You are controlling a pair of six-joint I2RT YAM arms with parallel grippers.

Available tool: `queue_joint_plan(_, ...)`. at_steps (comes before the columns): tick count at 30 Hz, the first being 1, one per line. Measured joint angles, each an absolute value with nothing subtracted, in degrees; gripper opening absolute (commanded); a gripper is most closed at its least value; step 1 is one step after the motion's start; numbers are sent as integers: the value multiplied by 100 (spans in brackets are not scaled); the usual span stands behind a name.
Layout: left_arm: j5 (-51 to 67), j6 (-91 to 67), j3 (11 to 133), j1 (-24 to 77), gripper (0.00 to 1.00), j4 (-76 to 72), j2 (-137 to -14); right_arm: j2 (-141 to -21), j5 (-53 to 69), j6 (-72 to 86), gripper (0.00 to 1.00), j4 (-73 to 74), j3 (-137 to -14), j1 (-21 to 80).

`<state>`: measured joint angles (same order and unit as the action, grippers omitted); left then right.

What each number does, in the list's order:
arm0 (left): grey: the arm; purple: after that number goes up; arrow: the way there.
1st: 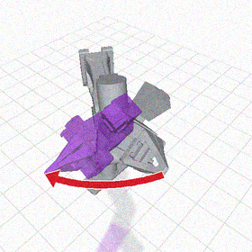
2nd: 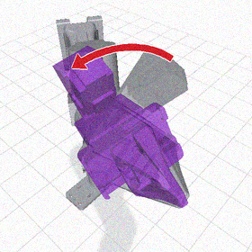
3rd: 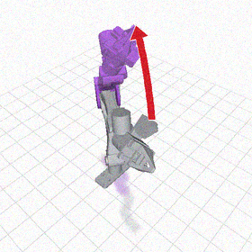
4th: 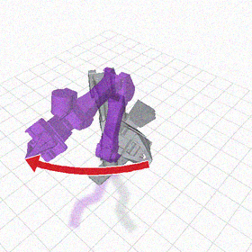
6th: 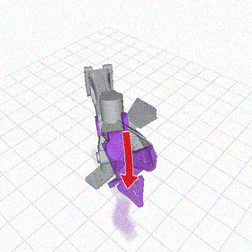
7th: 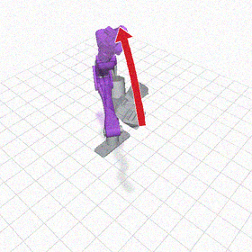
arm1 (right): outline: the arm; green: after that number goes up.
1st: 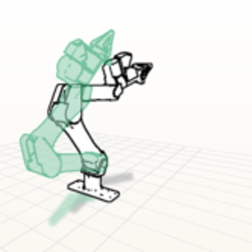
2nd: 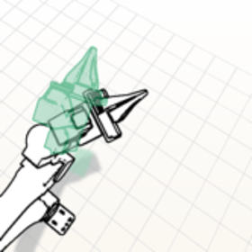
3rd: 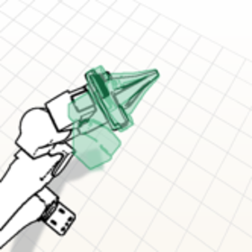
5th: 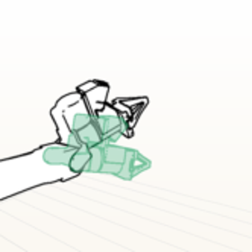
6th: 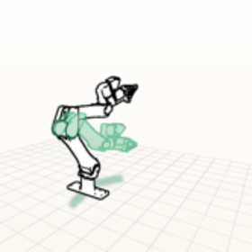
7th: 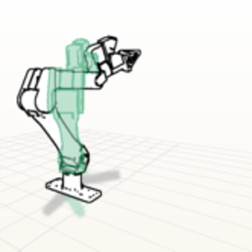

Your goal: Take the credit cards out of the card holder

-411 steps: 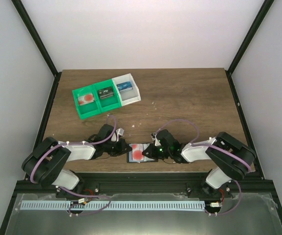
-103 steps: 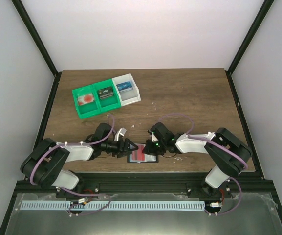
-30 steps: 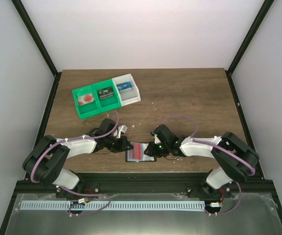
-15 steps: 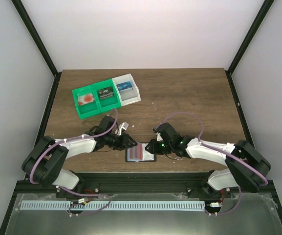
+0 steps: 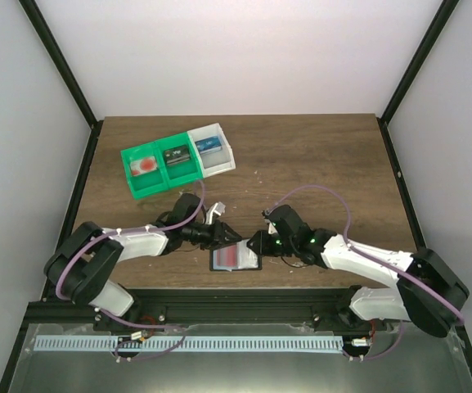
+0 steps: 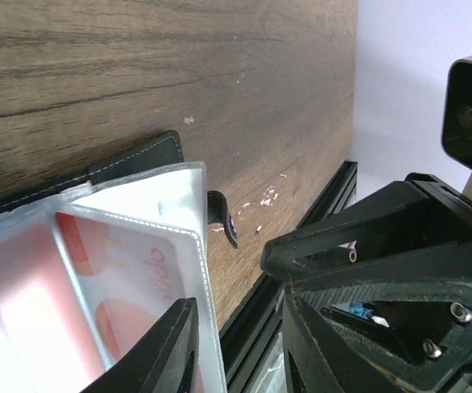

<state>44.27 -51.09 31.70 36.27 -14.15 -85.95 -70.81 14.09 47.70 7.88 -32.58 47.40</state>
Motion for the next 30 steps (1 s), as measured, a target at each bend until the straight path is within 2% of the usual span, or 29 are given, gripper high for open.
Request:
queue_joint_plan(12, 4423, -5522, 3170, 4025, 36, -2045, -9070, -6873, 1288, 4858, 23, 902, -3183, 4740)
queue_joint_plan(21, 4158, -5242, 3194, 4025, 37, -1651, -8982, -6851, 1317, 4877, 23, 875, -3166, 4740)
queue_joint_plan(30, 3804, -4947, 3142, 4023, 41, -1385, -8866, -7343, 1452, 4893, 23, 644, -3166, 4740)
